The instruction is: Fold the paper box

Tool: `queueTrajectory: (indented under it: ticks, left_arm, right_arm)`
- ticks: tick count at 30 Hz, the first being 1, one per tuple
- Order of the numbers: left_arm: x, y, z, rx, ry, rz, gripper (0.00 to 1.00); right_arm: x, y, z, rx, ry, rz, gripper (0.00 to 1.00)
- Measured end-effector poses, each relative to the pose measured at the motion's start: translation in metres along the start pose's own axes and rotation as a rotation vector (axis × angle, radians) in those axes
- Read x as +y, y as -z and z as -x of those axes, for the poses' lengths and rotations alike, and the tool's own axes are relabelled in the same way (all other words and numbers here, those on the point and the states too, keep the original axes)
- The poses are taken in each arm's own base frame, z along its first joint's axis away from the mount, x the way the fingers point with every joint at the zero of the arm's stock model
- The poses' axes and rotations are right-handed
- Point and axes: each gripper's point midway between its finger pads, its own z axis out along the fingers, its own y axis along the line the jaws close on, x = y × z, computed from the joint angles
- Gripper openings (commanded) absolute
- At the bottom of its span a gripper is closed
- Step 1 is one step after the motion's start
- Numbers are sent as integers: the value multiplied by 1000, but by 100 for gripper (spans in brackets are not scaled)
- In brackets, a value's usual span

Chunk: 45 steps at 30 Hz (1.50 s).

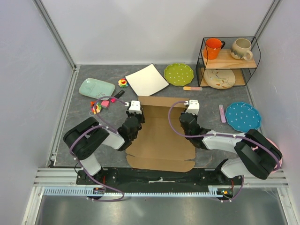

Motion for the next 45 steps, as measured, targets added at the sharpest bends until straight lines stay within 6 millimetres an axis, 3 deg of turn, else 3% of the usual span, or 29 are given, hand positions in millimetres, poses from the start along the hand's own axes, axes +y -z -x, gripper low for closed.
queueTrajectory:
  ticks: [6,13,14,17,18,20,29,33,36,41,45]
  left_arm:
    - [2,5,-3,35,10,4,52]
    - [7,11,-17,92,-2,10,43]
    - [8,12,-21,111,-12,14,41]
    - [10,14,-32,162,-31,23,16]
    - [10,14,-34,170,-30,24,3]
    - [11,14,-35,176,-29,39,2]
    - [13,12,-35,168,-22,77,2]
    - [14,13,-35,164,-10,94,40]
    - [22,16,-40,182,-11,121,50]
    - [28,21,-34,192,-13,144,52]
    - [29,24,-32,200,-17,138,42]
  right_arm:
    - [1,0,0,1,1,5,0]
    - [3,0,0,2,0,15,0]
    - [3,0,0,2,0,15,0]
    - [4,0,0,3,-1,20,0]
    - [5,0,0,4,-1,25,0]
    - [6,1,0,4,2,29,0]
    - [7,1,-1,5,4,36,0]
    - [8,1,0,6,3,43,0]
    - [8,1,-1,6,3,43,0]
    - [9,1,0,6,2,44,0]
    - [9,1,0,7,-1,48,0]
